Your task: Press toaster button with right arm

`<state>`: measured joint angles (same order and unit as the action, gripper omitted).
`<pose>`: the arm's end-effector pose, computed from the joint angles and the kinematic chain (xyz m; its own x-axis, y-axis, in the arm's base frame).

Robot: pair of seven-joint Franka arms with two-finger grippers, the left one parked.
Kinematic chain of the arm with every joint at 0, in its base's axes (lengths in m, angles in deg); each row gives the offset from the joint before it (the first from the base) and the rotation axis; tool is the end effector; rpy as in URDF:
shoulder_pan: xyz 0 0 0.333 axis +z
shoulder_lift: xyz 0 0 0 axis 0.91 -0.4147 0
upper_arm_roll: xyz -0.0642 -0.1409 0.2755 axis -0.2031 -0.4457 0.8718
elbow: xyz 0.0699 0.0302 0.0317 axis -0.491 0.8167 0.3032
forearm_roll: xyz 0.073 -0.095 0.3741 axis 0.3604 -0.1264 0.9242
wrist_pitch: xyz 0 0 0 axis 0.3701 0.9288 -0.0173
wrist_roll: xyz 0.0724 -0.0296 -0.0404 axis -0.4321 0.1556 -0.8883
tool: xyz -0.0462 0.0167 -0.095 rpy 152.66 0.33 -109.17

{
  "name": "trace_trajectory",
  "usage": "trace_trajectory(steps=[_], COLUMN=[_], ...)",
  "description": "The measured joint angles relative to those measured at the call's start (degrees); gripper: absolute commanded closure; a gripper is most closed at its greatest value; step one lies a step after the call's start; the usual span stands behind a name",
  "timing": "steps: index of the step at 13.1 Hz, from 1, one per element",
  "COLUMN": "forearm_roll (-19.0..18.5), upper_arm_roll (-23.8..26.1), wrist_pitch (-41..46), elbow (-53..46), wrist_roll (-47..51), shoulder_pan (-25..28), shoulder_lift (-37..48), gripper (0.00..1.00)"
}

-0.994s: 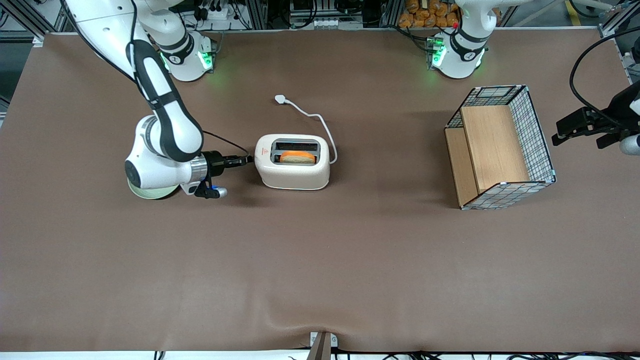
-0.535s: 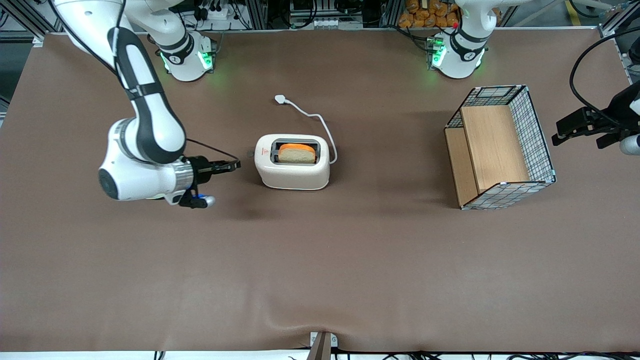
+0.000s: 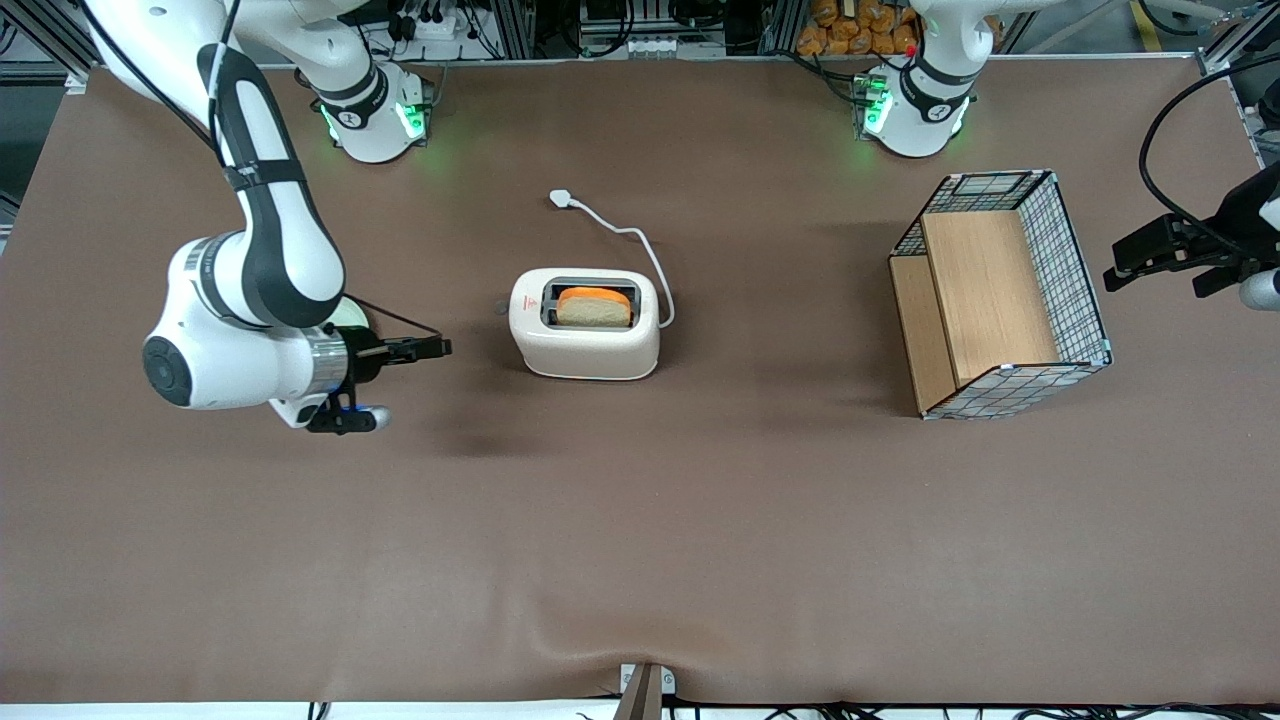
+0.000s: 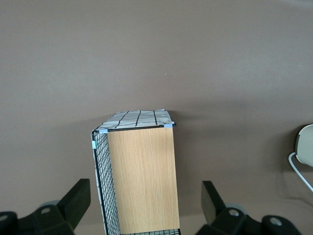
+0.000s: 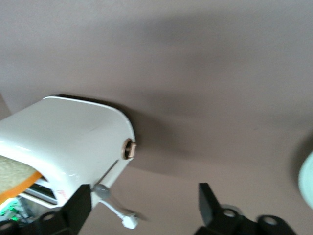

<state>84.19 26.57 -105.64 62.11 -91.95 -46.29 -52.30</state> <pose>0.6003 0.1325 0.3300 0.9309 0.0931 -0.3533 -0.0477 -0.9278 -0.3700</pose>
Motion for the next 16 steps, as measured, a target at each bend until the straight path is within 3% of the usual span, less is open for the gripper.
trace_trajectory(steps=[4, 8, 11, 13, 16], forearm_roll=[-9.46, -13.91, -18.18, -19.67, -22.95], upper_arm_roll=[-2.09, -5.51, -7.53, -6.27, 1.43], wrist_pitch=[0.1, 1.5, 7.88, 11.14, 14.82], elbow=[-1.34, -2.07, -5.92, -8.71, -9.72], wrist_roll=[-5.16, -6.22, -6.51, -6.4, -1.36], shoulder_pan=[-3.7, -6.59, -7.39, -9.43, -15.82], shoulder_lift=[3.15, 9.58, 13.56, 15.17, 19.05], gripper=[0.0, 0.0, 0.0, 0.0, 0.0])
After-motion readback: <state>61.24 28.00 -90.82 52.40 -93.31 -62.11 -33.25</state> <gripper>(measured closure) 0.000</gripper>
